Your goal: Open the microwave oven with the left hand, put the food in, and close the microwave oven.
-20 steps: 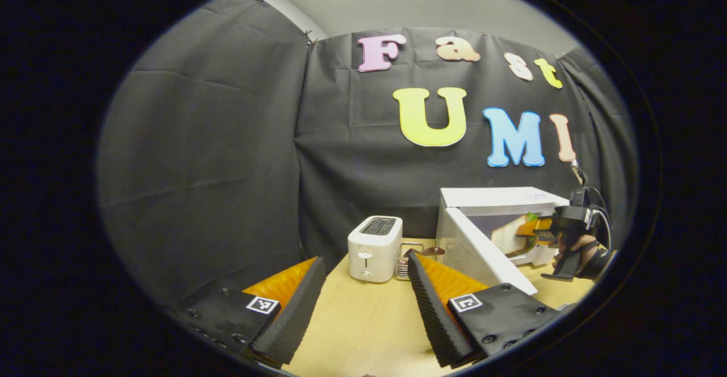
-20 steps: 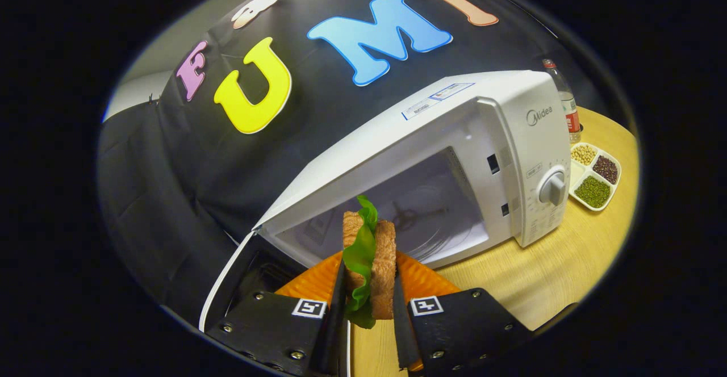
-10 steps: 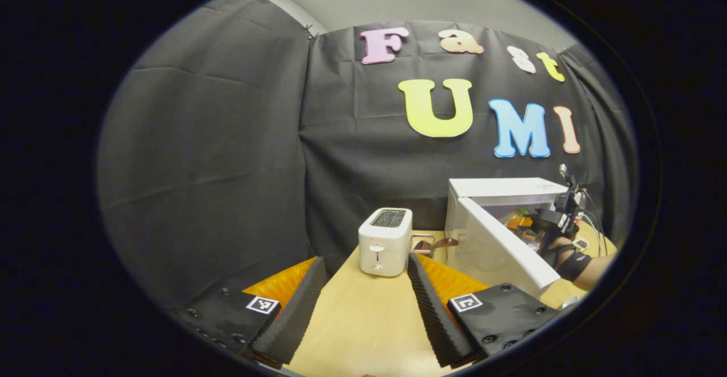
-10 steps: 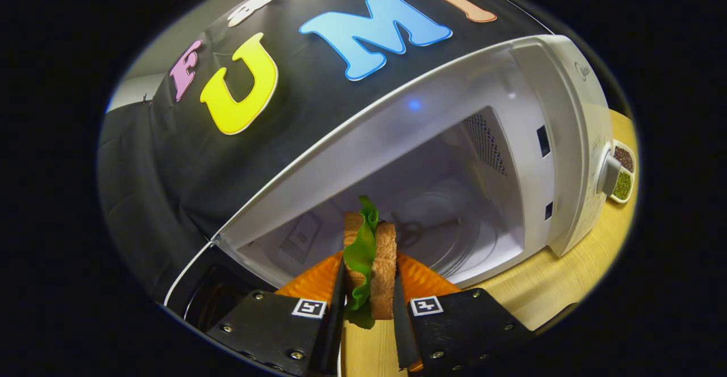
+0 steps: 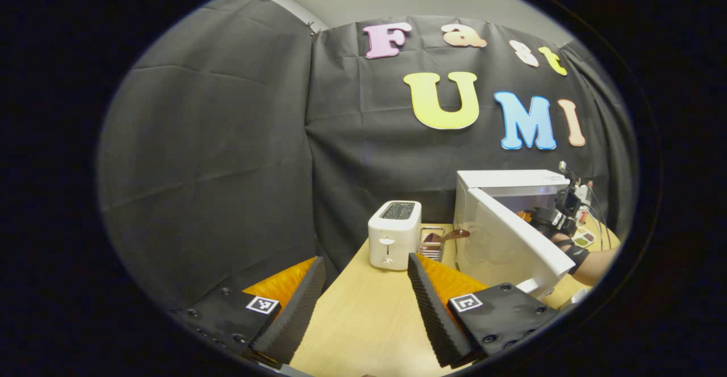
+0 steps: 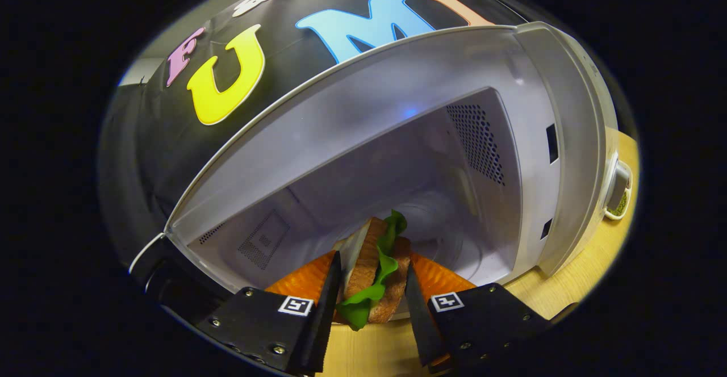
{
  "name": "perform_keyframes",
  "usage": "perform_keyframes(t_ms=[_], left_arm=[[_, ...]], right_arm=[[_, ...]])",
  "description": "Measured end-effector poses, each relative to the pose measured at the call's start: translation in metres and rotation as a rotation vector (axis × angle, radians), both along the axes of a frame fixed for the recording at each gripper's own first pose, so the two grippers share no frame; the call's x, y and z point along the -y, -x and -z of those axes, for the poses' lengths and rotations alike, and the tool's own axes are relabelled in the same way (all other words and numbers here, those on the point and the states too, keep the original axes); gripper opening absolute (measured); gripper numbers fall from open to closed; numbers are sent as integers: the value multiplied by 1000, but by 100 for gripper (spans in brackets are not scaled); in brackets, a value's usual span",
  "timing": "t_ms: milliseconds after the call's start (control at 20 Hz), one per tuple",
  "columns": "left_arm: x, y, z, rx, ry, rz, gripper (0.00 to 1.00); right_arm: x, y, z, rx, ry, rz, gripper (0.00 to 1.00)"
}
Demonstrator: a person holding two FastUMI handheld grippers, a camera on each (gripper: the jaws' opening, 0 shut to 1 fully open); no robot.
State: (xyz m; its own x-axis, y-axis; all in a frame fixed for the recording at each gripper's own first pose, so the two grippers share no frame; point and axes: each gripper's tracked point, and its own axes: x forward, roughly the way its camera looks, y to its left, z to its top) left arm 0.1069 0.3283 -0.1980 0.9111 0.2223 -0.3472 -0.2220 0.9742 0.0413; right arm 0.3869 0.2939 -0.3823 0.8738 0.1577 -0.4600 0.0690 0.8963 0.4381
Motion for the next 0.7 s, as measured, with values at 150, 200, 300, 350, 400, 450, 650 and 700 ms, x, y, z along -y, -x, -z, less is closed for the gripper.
perform_keyframes(t_ms=[150, 200, 300, 350, 400, 450, 650, 700], left_arm=[[7, -3, 1, -6, 8, 11, 94], [11, -6, 4, -4, 9, 17, 94], [16, -8, 7, -7, 10, 27, 94], [18, -8, 10, -8, 14, 33, 94], [20, -9, 13, -12, 16, 36, 94], [23, -9, 16, -16, 20, 42, 94], [35, -9, 36, -20, 18, 72, 94], [39, -10, 39, -18, 27, 81, 94]], right_arm=[[24, -1, 1, 23, 157, 54, 90], [28, 0, 0, 25, 176, 59, 94], [36, 2, -11, 44, 198, 70, 95], [40, 5, -22, 62, 208, 77, 97], [44, 8, -34, 87, 218, 80, 97], [48, 13, -49, 113, 226, 80, 98], [58, 46, -103, 180, 245, 46, 97], [60, 56, -118, 206, 239, 42, 98]])
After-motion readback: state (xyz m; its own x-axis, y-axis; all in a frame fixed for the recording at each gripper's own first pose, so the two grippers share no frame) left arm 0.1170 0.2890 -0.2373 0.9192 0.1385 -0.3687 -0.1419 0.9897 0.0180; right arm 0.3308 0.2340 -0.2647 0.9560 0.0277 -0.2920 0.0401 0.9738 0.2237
